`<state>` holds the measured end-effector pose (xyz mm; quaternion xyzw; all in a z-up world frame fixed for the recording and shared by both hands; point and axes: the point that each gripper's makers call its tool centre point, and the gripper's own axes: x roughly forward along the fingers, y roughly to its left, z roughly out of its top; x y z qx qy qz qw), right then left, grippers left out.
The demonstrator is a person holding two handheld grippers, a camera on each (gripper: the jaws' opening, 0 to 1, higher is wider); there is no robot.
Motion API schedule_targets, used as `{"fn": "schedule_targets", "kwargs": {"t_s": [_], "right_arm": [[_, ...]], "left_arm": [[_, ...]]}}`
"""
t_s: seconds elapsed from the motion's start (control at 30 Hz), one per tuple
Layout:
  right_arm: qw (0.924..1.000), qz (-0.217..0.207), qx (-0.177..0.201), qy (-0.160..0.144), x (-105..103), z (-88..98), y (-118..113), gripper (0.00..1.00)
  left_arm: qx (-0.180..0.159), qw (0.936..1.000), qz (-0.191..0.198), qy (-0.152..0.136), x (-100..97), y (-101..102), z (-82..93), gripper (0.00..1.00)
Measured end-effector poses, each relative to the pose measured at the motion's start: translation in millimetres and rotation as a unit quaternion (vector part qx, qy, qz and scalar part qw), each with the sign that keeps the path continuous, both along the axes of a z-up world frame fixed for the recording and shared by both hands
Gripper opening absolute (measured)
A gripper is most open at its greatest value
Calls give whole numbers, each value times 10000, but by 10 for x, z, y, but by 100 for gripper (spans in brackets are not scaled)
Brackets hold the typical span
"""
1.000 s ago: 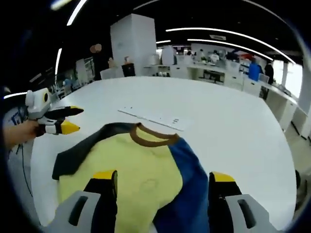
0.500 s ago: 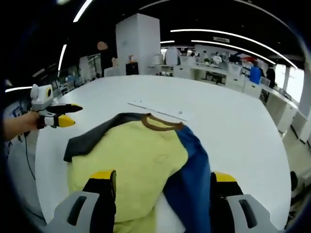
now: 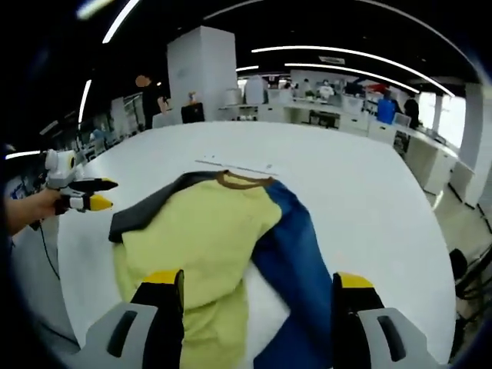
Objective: Fold the garment on the visible template until the final outline fits inside the template.
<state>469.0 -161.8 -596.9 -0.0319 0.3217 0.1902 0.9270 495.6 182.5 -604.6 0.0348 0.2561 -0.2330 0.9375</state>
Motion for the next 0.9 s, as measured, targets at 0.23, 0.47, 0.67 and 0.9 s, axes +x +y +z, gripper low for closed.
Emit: {"fn": "schedule_targets", "kwargs": {"t_s": [0.23,0.47,0.67,0.9], "right_arm": [[9994,-354,4,34,-184,-91,-180,75],[9971,-741,-80,148,-410,-255,-361,70],[9929,-1152,-47,303,-561,-444,-445,62],[9873,-1539,-24,396,-654,-574,-498,42]], "left_arm": [[12,9994,211,256,-125,63,-195,60],[-8,9985,419,341,-169,144,-333,49],[-57,9976,500,472,-209,140,-403,46],[-283,9955,643,637,-247,116,-493,34]]}}
